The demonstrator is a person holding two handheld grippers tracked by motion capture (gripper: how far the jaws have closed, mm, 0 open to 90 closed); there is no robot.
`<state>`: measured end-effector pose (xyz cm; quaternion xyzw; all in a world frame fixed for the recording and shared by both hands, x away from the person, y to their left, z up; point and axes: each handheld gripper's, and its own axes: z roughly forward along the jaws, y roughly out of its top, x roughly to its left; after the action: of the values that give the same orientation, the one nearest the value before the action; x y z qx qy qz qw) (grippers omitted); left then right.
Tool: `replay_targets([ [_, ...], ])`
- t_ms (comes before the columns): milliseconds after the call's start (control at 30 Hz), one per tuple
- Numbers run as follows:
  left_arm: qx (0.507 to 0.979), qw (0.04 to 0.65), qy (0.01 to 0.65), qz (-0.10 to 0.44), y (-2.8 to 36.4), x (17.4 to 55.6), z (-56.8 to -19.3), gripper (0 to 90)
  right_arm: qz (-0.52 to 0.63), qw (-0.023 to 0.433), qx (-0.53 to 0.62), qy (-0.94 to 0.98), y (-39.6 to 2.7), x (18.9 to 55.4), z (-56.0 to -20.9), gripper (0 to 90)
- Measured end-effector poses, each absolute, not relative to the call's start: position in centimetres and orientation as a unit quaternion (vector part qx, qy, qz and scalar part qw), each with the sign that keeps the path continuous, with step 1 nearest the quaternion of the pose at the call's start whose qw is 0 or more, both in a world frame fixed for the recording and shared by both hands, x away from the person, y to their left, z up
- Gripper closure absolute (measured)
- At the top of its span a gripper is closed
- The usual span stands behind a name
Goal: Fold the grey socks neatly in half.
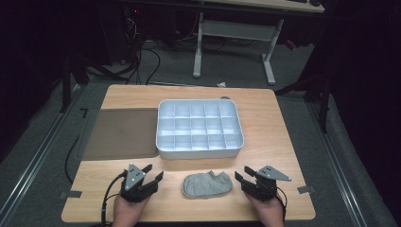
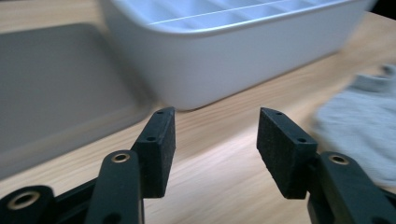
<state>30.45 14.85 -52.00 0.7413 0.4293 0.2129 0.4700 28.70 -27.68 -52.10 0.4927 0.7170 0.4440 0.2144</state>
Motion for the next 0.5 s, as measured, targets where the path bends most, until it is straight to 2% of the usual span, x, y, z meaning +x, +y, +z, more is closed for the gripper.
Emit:
replay_targets([
  [500, 0.746, 0.458, 0.446, 0.187, 14.62, 31.15, -52.36, 45.1, 0.438, 0.215, 0.487, 0.724, -27.76, 28.71, -52.06, 47.2],
])
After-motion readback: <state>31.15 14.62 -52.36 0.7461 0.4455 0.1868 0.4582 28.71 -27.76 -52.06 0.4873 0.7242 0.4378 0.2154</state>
